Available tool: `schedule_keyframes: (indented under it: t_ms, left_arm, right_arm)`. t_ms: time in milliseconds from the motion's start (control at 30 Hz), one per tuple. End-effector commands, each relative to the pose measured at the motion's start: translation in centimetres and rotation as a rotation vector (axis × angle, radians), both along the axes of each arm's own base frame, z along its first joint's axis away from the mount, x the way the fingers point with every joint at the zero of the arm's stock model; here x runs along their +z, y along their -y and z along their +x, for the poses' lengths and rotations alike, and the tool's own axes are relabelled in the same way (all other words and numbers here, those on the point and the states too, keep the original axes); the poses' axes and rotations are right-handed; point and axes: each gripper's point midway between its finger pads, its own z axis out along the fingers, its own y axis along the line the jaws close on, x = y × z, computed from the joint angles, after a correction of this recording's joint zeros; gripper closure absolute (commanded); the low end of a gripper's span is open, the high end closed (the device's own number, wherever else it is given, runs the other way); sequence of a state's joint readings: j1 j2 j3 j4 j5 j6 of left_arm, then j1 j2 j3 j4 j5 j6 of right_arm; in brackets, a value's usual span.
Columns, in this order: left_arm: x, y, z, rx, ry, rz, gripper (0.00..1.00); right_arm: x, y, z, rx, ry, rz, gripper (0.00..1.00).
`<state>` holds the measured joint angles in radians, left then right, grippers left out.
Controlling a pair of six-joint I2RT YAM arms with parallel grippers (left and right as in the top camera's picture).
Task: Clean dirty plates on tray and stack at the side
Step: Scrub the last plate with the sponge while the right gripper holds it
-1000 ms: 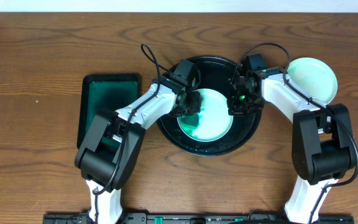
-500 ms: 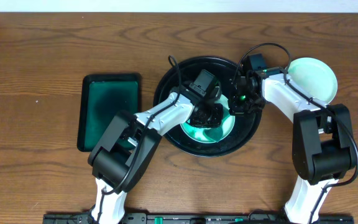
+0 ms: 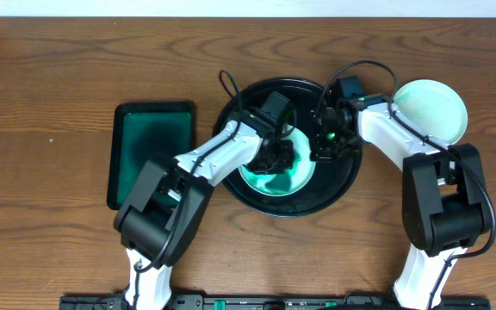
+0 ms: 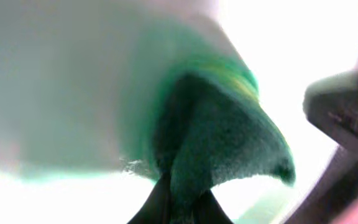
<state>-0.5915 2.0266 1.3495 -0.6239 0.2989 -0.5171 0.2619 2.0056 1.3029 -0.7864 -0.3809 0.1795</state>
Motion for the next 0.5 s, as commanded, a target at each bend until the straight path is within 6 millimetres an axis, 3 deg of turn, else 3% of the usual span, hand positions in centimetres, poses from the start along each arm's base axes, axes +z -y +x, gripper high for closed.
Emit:
schedule_keyframes:
  t_ms: [0, 300, 467]
  left_arm:
    - [-4.5, -13.2, 1.5, 0.089, 0.092, 0.590, 0.93]
    - [-1.9, -17.6, 3.4, 0.082, 0.241, 0.880, 0.93]
    - [-1.3, -17.4, 4.2, 0.085, 0.269, 0.885, 0.93]
  right_arm:
    - [-0.7, 1.0, 0.0, -0.021, -0.010, -0.035, 0.99]
    - [-0.7, 1.0, 0.0, -0.021, -0.008, -0.035, 0.99]
    - [-0.7, 1.0, 0.0, -0.021, -0.011, -0.035, 0.99]
